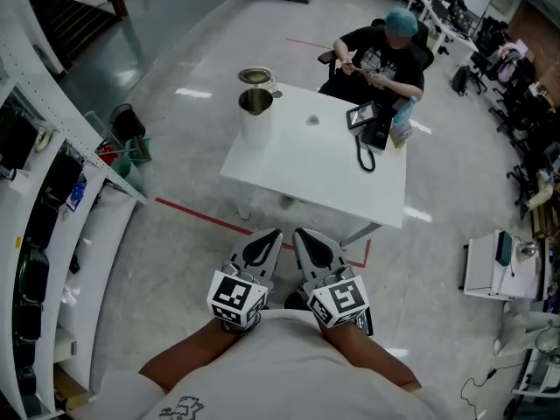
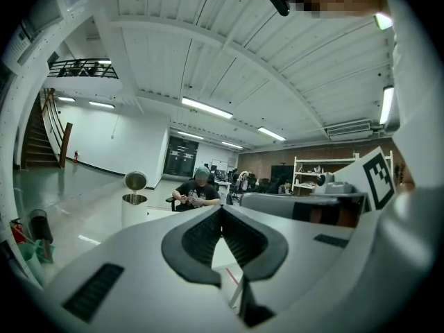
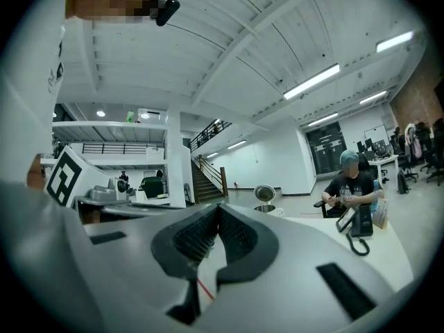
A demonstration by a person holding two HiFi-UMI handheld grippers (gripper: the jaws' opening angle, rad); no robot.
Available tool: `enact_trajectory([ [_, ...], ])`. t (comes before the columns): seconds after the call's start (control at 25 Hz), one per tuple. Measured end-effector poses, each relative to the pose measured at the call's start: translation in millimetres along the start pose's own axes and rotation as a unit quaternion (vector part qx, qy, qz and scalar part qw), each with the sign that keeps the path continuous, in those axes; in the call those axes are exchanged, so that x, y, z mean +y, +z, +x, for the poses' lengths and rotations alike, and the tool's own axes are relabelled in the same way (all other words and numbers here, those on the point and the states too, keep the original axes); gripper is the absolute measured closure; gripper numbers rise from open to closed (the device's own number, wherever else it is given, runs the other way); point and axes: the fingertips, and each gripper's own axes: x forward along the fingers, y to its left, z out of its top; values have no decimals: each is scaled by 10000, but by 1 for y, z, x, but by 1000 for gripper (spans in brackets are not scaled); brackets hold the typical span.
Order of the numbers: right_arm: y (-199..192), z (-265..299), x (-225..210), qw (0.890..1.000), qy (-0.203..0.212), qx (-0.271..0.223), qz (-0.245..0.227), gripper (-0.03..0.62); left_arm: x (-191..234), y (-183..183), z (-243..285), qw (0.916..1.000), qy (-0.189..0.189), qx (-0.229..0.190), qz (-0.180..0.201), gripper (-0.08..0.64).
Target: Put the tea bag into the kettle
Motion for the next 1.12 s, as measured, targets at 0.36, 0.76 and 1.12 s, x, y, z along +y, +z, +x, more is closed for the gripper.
enact_trajectory([
  [0.36,6,27,-100,9997,166,128,85,581,2,9,100,9998,115,-124,-143,551],
  [0.76,19,38,-214,9992,271,97,289,581,-2,11,203,9988,379,-94,-280,551],
  [1.12,9,46,-287,9982,-101,150,566,581,10,10,267,9987,328,-31,-384,551],
])
